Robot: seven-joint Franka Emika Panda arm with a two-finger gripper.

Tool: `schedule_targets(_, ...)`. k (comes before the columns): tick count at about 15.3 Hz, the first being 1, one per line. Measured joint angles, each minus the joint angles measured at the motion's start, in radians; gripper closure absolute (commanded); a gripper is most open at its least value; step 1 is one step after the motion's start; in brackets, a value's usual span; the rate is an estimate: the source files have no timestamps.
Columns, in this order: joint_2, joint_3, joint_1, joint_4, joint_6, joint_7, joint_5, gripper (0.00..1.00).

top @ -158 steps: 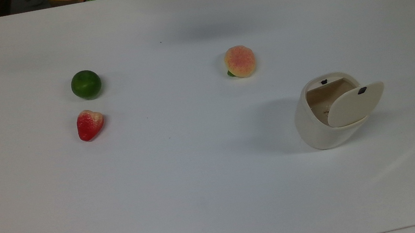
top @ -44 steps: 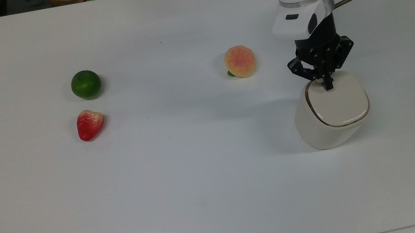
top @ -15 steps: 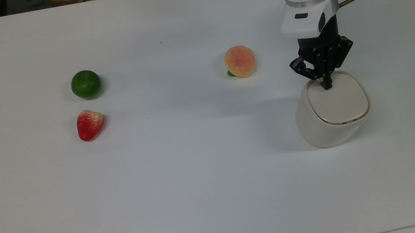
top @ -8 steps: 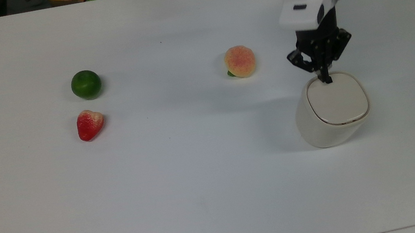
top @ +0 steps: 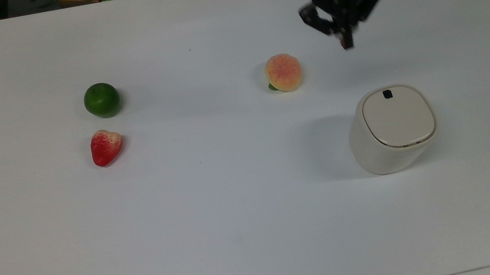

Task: Close garbage bin

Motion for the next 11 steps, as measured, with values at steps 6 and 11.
schedule_targets(6,-0.151,0.0,-0.101,-0.001,-0.296,0.0,0.019,0.1)
schedule_targets(11,-0.234,-0.003,-0.189,-0.003,-0.518,0.001,0.019,0.0)
